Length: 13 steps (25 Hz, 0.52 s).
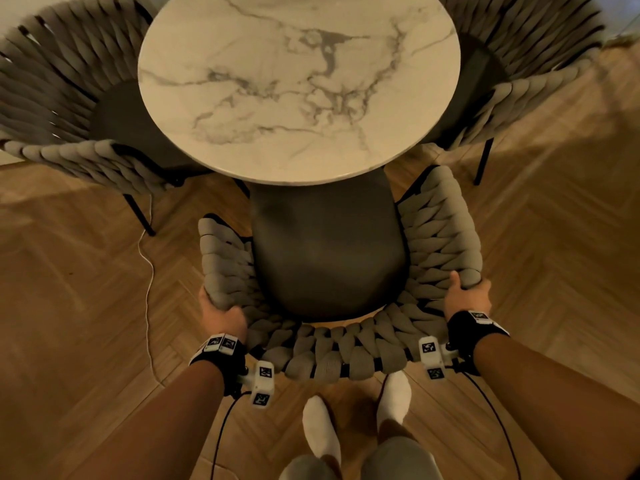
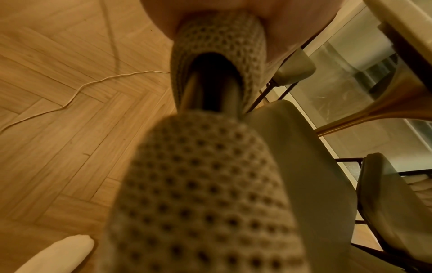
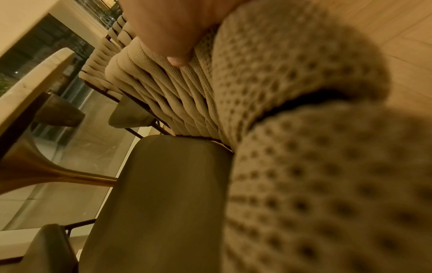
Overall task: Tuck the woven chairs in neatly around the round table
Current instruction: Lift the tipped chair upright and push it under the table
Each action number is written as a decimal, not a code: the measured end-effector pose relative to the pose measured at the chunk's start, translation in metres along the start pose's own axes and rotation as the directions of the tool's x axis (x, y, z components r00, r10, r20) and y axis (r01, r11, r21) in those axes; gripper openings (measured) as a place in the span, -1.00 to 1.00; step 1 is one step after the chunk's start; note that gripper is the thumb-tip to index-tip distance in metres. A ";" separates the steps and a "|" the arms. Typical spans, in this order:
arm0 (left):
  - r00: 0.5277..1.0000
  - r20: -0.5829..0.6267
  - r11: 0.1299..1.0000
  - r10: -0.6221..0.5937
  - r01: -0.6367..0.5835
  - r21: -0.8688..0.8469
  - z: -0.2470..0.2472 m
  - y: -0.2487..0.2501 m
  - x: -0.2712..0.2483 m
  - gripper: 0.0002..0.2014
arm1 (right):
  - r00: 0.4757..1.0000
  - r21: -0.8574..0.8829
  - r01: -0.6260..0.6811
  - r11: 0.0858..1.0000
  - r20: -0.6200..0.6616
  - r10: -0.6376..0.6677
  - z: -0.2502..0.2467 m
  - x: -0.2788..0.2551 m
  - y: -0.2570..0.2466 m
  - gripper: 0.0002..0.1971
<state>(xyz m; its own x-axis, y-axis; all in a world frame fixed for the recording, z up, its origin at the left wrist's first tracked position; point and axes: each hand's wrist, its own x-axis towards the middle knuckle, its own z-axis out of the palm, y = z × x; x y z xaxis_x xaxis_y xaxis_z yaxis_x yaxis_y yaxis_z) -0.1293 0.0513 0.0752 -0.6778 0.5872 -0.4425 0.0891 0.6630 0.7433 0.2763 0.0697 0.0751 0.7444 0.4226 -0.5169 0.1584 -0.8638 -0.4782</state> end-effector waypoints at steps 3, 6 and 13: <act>1.000 0.011 1.000 0.000 0.000 0.006 -0.001 -0.002 0.001 -0.29 | 1.000 0.025 -0.012 1.000 0.022 0.012 -0.001 0.003 0.003 -0.37; 0.999 0.033 0.999 -0.015 0.014 0.041 -0.002 -0.001 0.003 -0.27 | 0.998 0.124 -0.029 0.992 0.051 0.023 -0.002 0.003 0.002 -0.39; 0.994 -0.017 0.991 -0.110 0.108 -0.081 -0.003 -0.015 -0.007 -0.19 | 0.999 0.260 0.044 0.965 -0.020 -0.040 0.002 -0.021 0.026 -0.37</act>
<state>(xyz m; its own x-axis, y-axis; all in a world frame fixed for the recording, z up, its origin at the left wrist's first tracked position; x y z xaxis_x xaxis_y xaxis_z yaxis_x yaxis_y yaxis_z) -0.1280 0.0358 0.0689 -0.6956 0.5029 -0.5131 -0.0441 0.6830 0.7291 0.2634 0.0395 0.0719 0.7502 0.4515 -0.4831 0.0167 -0.7433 -0.6687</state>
